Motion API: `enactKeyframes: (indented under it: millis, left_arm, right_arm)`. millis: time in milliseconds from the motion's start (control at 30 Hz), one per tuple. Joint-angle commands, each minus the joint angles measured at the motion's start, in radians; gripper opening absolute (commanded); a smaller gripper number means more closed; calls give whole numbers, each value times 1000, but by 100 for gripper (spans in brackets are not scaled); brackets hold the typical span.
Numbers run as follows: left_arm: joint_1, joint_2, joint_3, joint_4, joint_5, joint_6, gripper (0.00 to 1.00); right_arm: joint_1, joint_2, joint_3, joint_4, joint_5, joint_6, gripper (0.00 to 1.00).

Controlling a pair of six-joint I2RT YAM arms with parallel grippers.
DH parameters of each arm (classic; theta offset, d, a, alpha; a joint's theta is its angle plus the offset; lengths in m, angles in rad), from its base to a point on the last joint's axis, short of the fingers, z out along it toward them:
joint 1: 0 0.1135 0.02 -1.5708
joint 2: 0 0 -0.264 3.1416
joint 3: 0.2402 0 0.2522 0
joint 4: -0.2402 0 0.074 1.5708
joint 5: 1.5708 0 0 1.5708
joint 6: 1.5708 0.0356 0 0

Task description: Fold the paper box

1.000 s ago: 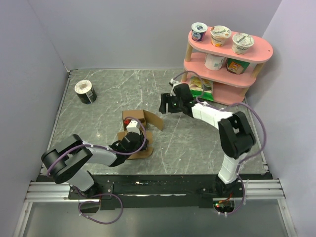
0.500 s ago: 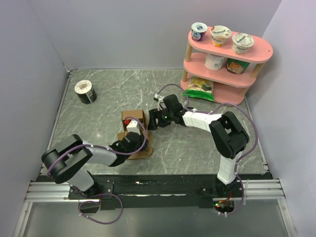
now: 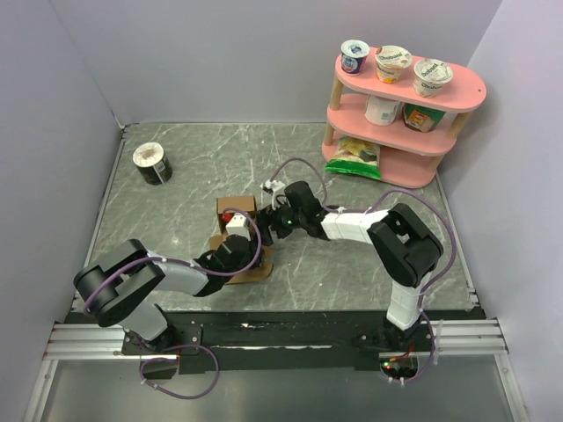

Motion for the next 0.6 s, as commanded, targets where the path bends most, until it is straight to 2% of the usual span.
enactKeyframes:
  millis: [0, 167, 333, 567]
  left_arm:
    - [-5, 1, -26, -34, 49, 14, 21]
    - [-5, -3, -31, -23, 60, 20, 21]
    - [-5, -3, -29, -15, 71, 28, 21]
    - [-5, 1, -34, 6, 98, 43, 21]
  right_arm:
    - [34, -20, -32, 209, 58, -52, 94]
    - [37, 3, -15, 272, 169, -57, 94]
    - [43, 48, 36, 294, 215, -68, 93]
    - [95, 86, 14, 403, 359, -71, 91]
